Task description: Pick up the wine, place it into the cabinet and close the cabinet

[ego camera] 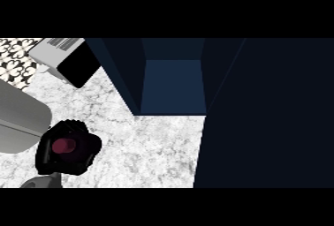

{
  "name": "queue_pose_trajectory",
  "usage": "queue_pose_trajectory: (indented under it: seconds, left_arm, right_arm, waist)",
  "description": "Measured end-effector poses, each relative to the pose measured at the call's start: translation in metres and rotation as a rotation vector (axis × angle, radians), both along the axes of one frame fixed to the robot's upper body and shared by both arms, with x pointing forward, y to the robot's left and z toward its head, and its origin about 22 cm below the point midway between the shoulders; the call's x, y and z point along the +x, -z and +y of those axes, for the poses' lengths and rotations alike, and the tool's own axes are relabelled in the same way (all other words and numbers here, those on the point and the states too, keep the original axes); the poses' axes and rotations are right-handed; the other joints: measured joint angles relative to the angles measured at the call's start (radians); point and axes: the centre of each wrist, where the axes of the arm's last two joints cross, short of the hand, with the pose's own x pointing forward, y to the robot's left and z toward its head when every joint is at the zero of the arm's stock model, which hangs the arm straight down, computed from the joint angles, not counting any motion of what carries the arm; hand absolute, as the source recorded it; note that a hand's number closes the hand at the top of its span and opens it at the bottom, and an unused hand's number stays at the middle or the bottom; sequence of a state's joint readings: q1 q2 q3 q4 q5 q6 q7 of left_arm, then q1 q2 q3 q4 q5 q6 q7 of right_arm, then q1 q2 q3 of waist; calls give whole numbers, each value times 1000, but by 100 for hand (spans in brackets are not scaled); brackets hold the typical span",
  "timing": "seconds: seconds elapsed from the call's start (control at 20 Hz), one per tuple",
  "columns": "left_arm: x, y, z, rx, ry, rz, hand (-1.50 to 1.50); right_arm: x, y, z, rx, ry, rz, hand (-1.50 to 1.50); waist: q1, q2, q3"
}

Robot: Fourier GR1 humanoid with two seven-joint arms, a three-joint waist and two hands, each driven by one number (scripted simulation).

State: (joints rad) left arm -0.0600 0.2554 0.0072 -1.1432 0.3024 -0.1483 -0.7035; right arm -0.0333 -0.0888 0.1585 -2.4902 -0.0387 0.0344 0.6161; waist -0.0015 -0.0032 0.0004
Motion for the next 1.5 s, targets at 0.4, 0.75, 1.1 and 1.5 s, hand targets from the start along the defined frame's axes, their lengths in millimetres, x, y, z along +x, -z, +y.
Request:
queue_pose_trajectory:
  seconds: [0.4,0.75,1.1,1.5]
  left_arm:
    - [-5,-59,-29,-59,114,-11,150]
    - [-7,-110,-69,-33,160,-1,150]
    - [2,-148,-122,-57,240,2,150]
    - [11,-176,-178,-95,255,9,150]
  right_arm:
    - [2,-4,3,19,-3,2,-150]
    - [3,-4,2,7,2,-3,-150]
    - [3,-4,-3,-3,16,-14,-150]
    - [1,0,-4,11,10,-5,-150]
  waist:
    - [5,-1,0]
    - [2,0,0]
    - [-3,1,0]
    - [-6,2,0]
